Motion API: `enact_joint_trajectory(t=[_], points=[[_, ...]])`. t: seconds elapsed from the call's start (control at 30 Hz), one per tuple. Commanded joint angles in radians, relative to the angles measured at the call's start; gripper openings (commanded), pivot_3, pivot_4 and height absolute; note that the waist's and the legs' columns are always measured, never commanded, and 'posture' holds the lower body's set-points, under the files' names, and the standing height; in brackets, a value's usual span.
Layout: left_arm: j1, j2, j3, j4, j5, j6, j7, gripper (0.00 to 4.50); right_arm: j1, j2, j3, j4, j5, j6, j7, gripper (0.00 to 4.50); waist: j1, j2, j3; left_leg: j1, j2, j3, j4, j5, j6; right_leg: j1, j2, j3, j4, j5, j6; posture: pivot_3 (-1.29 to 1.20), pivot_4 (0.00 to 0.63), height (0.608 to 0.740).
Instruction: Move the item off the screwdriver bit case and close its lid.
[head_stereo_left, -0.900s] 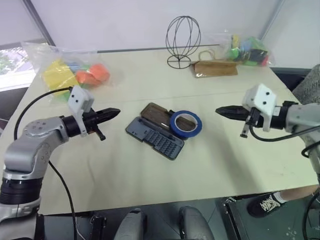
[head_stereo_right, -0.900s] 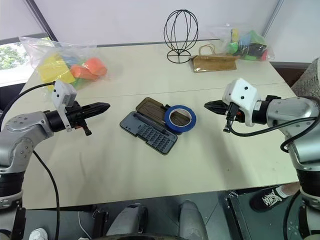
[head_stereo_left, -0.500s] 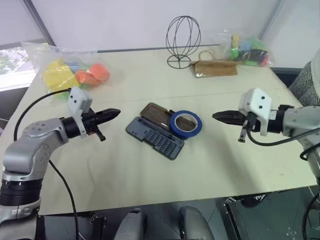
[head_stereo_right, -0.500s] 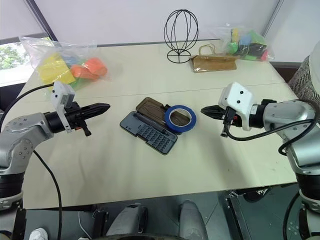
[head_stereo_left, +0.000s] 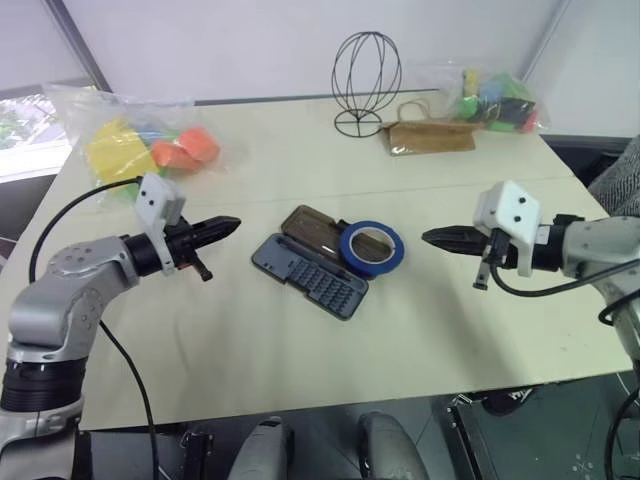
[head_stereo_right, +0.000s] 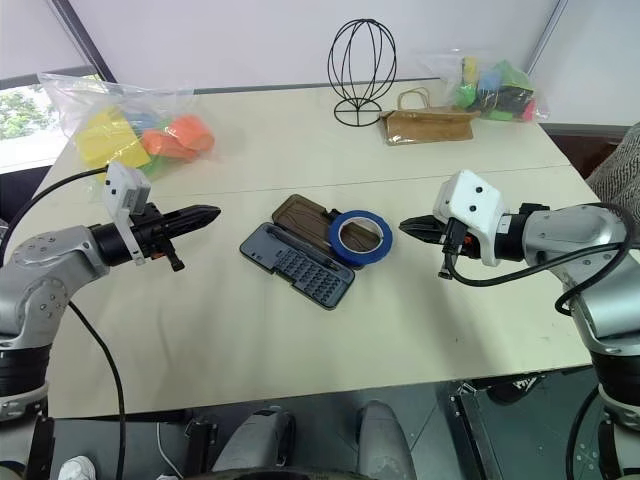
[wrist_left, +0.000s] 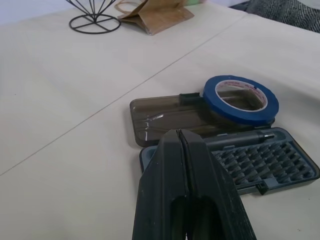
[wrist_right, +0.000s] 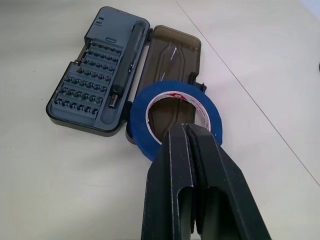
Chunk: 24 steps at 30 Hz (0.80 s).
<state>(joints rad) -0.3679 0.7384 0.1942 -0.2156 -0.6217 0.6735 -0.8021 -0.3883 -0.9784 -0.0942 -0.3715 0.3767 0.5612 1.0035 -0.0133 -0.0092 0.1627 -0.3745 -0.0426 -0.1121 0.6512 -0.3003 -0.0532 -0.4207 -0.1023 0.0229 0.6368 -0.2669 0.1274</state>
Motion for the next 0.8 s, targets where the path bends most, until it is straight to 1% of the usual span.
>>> enact_joint_trajectory(t=[0.03,0.17,0.23,0.3,0.33,0.37,0.47,0.5,0.63,0.77,0.8], points=[[-0.013,0.002,0.015,-0.036,-0.011,-0.001,0.003,0.00,-0.010,0.006,-0.007,-0.036,0.011,-0.002,-0.011,0.04,0.000,0.000,0.000,0.000,0.000,0.000,0.000,0.000,0.000,0.000,0.000,0.000,0.000,0.000,0.000,0.00,0.150,0.740],[-0.012,0.005,0.010,-0.036,-0.008,0.000,0.001,0.00,-0.014,0.012,-0.003,-0.037,0.011,-0.004,-0.016,0.04,0.000,0.000,0.000,0.000,0.000,0.000,0.000,0.000,0.000,0.000,0.000,0.000,0.000,0.000,0.000,0.00,0.150,0.740],[-0.016,-0.001,0.002,-0.031,-0.005,-0.003,0.002,0.00,-0.019,0.020,0.017,-0.019,-0.014,-0.026,-0.024,0.57,0.000,0.000,0.000,0.000,0.000,0.000,0.000,0.000,0.000,0.000,0.000,0.000,0.000,0.000,0.000,0.00,0.150,0.740],[-0.018,-0.006,-0.007,-0.026,0.001,-0.007,0.003,0.00,-0.011,0.020,0.046,-0.009,-0.046,-0.058,-0.021,1.31,0.000,0.000,0.000,0.000,0.000,0.000,0.000,0.000,0.000,0.000,0.000,0.000,0.000,0.000,0.000,0.00,0.150,0.740],[-0.018,-0.007,-0.012,-0.027,0.003,-0.008,0.001,0.00,-0.006,0.025,0.057,-0.008,-0.053,-0.064,-0.023,1.95,0.000,0.000,0.000,0.000,0.000,0.000,0.000,0.000,0.000,0.000,0.000,0.000,0.000,0.000,0.000,0.00,0.150,0.740],[-0.018,-0.008,-0.018,-0.029,0.005,-0.009,0.000,0.00,-0.003,0.033,0.069,-0.003,-0.061,-0.071,-0.027,2.38,0.000,0.000,0.000,0.000,0.000,0.000,0.000,0.000,0.000,0.000,0.000,0.000,0.000,0.000,0.000,0.00,0.150,0.740],[-0.024,-0.013,-0.030,-0.029,0.012,-0.013,0.000,0.00,-0.005,0.040,0.121,0.027,-0.118,-0.124,-0.031,4.10,0.000,0.000,0.000,0.000,0.000,0.000,0.000,0.000,0.000,0.000,0.000,0.000,0.000,0.000,0.000,0.00,0.150,0.740],[-0.025,-0.013,-0.032,-0.028,0.014,-0.014,0.000,0.00,-0.008,0.042,0.131,0.036,-0.135,-0.141,-0.034,4.47,0.000,0.000,0.000,0.000,0.000,0.000,0.000,0.000,0.000,0.000,0.000,0.000,0.000,0.000,0.000,0.00,0.150,0.740],[-0.025,-0.022,-0.041,-0.026,0.023,-0.021,0.002,0.00,-0.026,0.064,0.219,0.107,-0.258,-0.250,-0.060,4.47,-0.001,0.000,0.000,0.000,0.000,0.000,0.000,0.000,0.000,0.000,0.000,0.000,0.000,0.000,0.000,0.00,0.150,0.740],[-0.015,-0.024,-0.043,-0.038,0.028,-0.023,0.004,0.00,-0.032,0.091,0.264,0.171,-0.347,-0.321,-0.091,4.47,-0.002,0.000,0.000,0.000,0.000,0.000,0.000,0.000,0.000,-0.001,0.000,0.000,0.001,0.000,0.000,0.00,0.150,0.740],[-0.011,-0.026,-0.042,-0.042,0.028,-0.022,0.006,0.00,-0.042,0.113,0.269,0.198,-0.360,-0.333,-0.108,4.47,-0.002,0.000,0.000,0.000,0.000,0.000,0.000,0.000,0.000,-0.001,0.000,0.000,0.001,0.000,0.000,0.00,0.150,0.740]])
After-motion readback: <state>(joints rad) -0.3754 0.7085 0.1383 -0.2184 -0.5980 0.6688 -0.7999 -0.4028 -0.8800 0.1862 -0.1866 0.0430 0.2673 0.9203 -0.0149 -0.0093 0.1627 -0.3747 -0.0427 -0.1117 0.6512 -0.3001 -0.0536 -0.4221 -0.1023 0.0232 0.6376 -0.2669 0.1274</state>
